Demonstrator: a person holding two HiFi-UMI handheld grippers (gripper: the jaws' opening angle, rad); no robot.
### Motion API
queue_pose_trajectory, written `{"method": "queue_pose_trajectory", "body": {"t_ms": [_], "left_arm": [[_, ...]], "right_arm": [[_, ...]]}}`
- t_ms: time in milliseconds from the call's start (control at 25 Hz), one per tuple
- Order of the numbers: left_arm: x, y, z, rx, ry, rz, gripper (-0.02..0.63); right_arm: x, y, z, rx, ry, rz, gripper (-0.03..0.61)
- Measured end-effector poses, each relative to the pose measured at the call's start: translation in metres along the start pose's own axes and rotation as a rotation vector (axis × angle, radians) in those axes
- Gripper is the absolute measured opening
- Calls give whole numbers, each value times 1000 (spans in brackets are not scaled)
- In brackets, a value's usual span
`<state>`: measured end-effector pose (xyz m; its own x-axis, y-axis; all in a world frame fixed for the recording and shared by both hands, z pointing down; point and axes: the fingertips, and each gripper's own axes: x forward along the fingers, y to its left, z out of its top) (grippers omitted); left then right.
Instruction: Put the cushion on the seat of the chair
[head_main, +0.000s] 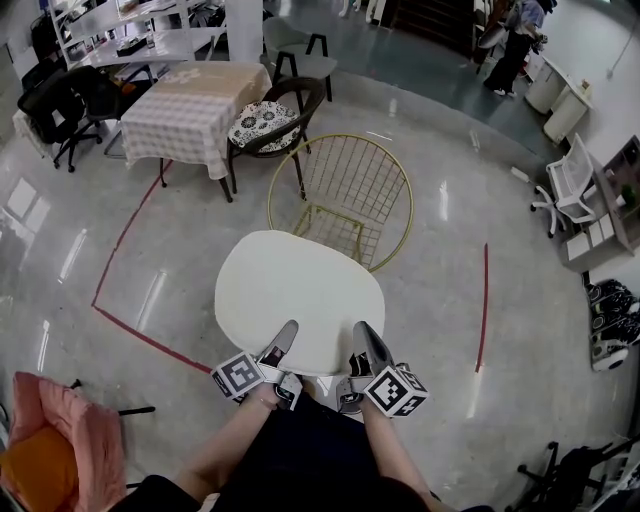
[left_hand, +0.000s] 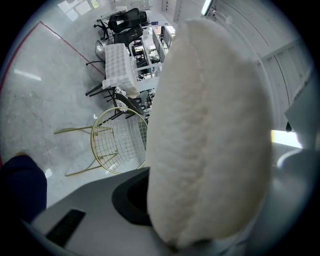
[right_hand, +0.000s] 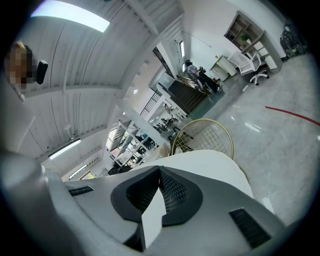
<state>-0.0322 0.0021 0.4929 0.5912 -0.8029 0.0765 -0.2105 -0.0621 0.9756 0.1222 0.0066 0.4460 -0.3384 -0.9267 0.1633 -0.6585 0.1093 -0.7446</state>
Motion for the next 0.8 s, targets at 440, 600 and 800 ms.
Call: {"method": "queue_pose_trajectory", "body": {"t_ms": [440, 600, 800], "left_arm": [[4, 16, -4, -20, 28, 66, 81], [13, 19, 3, -38, 32, 97, 81], [38, 21, 21, -24, 30, 46, 81]], "right_arm": [[-7, -20, 1, 46, -24, -40, -12], [3, -23, 3, 60, -19, -51, -12], [27, -29, 9, 79, -21, -61, -12]]}}
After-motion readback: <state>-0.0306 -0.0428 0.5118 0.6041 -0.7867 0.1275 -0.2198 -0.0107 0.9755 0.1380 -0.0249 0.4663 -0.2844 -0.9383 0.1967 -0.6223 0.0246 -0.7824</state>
